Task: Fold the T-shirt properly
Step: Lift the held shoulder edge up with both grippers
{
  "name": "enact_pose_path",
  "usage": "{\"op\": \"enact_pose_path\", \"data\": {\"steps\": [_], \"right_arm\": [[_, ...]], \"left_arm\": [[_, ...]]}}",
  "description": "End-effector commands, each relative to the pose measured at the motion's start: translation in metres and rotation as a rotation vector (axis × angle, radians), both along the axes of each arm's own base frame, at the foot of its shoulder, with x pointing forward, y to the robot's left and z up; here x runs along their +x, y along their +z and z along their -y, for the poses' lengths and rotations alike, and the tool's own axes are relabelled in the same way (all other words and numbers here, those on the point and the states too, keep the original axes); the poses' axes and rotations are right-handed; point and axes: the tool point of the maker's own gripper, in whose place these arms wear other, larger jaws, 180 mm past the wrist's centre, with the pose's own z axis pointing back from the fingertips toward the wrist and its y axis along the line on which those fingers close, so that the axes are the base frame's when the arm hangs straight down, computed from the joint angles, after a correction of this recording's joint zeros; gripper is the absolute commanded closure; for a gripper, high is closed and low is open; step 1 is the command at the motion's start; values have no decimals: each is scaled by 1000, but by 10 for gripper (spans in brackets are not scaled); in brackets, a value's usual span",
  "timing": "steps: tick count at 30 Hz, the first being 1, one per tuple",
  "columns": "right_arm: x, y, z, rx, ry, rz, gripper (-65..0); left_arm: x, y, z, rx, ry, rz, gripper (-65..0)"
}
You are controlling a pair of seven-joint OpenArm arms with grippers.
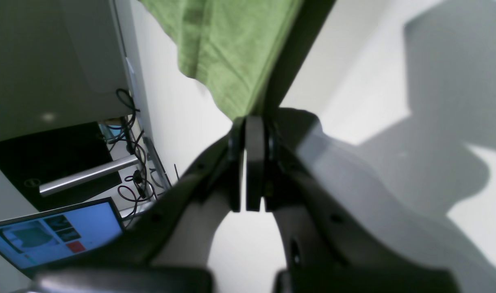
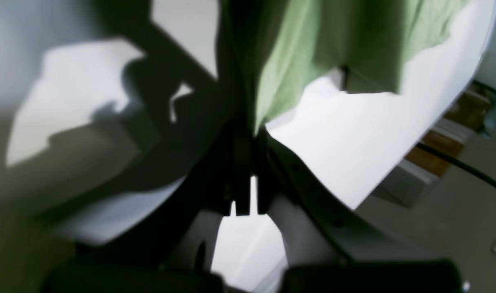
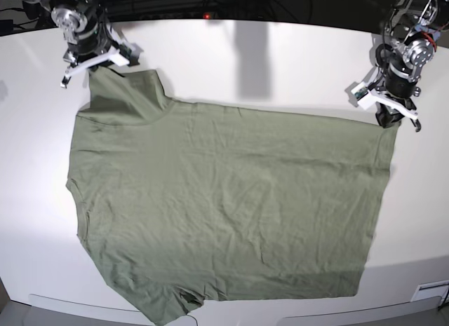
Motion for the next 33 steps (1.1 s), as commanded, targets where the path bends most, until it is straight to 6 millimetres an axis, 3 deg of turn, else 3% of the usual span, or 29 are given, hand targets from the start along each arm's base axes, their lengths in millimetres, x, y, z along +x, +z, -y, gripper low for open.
{"op": "enact_pose_path", "data": {"steps": [1, 10, 16, 27, 33], "right_arm": [[-1, 7, 5, -13, 6, 0, 0], [1, 19, -2, 0, 18, 23, 0], [11, 27, -5, 18, 8, 66, 0], [64, 75, -7, 181, -96, 219, 0], [83, 86, -5, 241, -147, 288, 0]], "left_arm": [[-13, -10, -7, 25, 7, -50, 0], [-23, -13, -16, 56, 39, -63, 0], [-29, 3, -18, 138, -5, 40, 0], [-1, 58, 18, 86, -52, 210, 0], [27, 74, 18, 38, -17, 265, 0]]}}
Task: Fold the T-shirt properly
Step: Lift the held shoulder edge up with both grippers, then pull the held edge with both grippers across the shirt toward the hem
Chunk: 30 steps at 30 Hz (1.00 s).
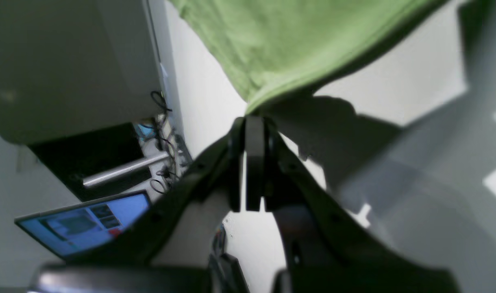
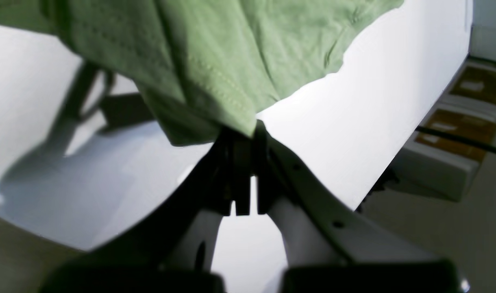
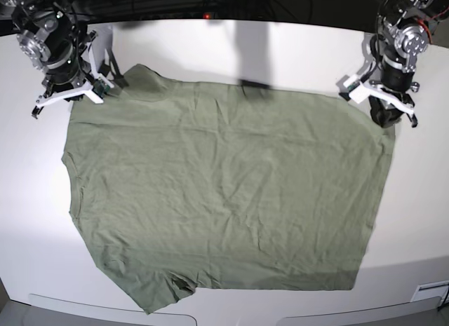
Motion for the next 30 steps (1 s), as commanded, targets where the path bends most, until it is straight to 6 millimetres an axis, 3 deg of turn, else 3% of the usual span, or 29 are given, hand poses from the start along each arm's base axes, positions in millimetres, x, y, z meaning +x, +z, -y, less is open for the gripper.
{"op": "enact_pose_path", "data": {"steps": [1, 7, 12, 17, 20, 25, 30], "right_arm": [[13, 8, 4, -8, -15, 53, 0], [30, -21, -14, 134, -107, 34, 0], [64, -13, -16, 167, -144, 108, 0], [97, 9, -22, 239, -158, 174, 0], [112, 6, -17, 251, -181, 178, 0], [137, -7, -5, 269, -255, 172, 0], [169, 6, -7, 299, -232, 210, 0]], "left_arm": [[17, 18, -3, -7, -1, 64, 0], [54, 44, 3, -102, 15, 143, 0], [75, 59, 5, -149, 18, 184, 0], [95, 52, -11, -170, 51, 172, 0], [106, 43, -15, -186, 76, 167, 0], [120, 36, -4, -270, 69, 172, 0], [132, 36, 8, -310, 66, 188, 0]]}}
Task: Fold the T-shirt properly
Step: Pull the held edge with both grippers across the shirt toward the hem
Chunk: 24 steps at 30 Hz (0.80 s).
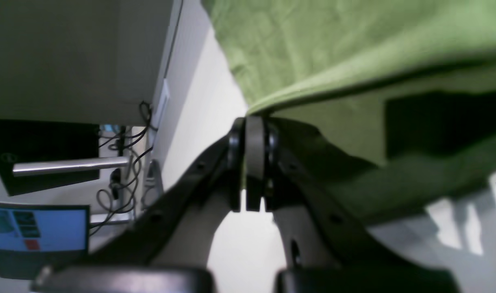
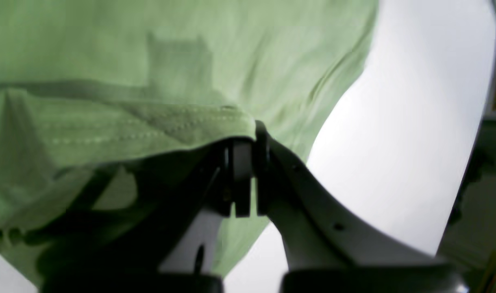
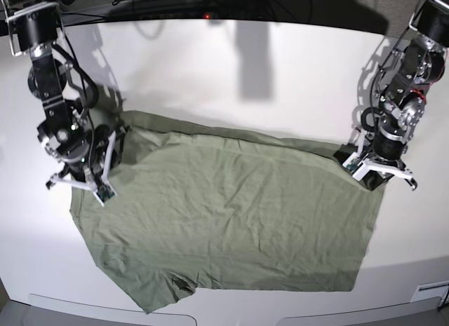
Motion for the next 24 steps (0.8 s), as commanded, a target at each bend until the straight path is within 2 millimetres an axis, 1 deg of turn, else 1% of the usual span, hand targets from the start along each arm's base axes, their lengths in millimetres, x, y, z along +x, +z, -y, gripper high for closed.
{"op": "enact_pose_path", "data": {"steps": [1, 4, 9, 15, 17, 21, 24], "right_arm": [[16, 19, 3, -2, 1, 59, 0], [33, 27, 1, 11, 8, 77, 0], [50, 30, -1, 24, 17, 70, 0], [73, 55, 1, 27, 13, 127, 0], [76, 59, 1, 26, 17, 136, 0], [77, 60, 0, 32, 19, 139, 0], [77, 61, -1, 32, 22, 142, 0]], "left_arm": [[14, 20, -7, 12, 6, 60, 0], [22, 22, -8, 10, 17, 68, 0], [23, 23, -7, -12, 24, 67, 0], [24, 24, -7, -11, 24, 70, 0], [27, 26, -8, -11, 24, 76, 0], [34, 34, -6, -14, 29, 94, 0], [35, 34, 3, -38, 21, 99, 0]]}}
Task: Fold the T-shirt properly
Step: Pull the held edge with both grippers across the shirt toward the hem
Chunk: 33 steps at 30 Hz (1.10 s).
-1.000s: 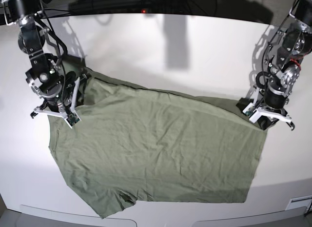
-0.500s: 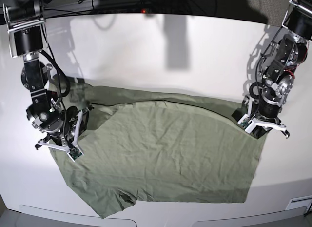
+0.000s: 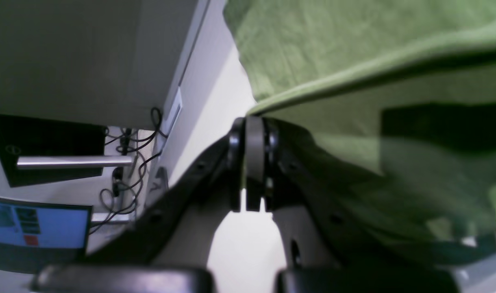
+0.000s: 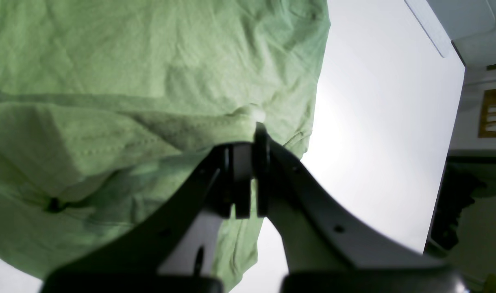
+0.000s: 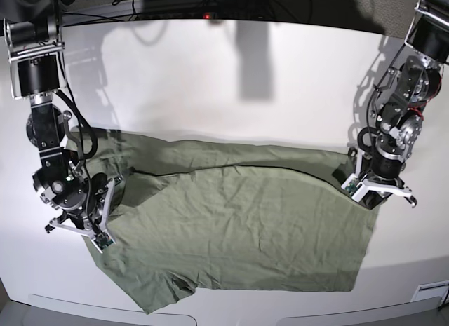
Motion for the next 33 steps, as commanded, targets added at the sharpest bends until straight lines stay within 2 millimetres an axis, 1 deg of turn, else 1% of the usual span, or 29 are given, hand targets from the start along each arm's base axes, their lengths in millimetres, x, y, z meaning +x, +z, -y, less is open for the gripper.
{"op": "enact_pose_path", "data": {"steps": [1, 5, 9, 12, 15, 20, 23, 26, 29, 33], "right_arm": [[12, 22, 3, -2, 4, 63, 0], [13, 23, 3, 1, 6, 70, 0], [13, 23, 3, 1, 5, 69, 0], [13, 22, 4, 5, 0, 65, 0], [12, 14, 8, 11, -10, 54, 0], [6, -15, 26, 22, -59, -9, 0], [4, -25, 32, 29, -73, -28, 0], [2, -29, 34, 29, -80, -38, 0], [2, -29, 36, 24, -87, -36, 0], [1, -30, 37, 21, -91, -42, 0]], "left_arm": [[9, 16, 0, -12, 0, 52, 0], [10, 3, 11, -46, -4, 33, 0], [16, -19, 11, -57, 24, -12, 0], [25, -26, 14, -69, 36, -25, 0], [32, -22, 17, -77, 42, -17, 0], [42, -10, 14, -73, 46, 9, 0], [45, -6, 12, -70, 49, 17, 0], [45, -6, 13, -71, 47, 17, 0], [46, -5, 10, -52, 46, 22, 0], [45, -2, -5, -15, 67, 32, 0]]}}
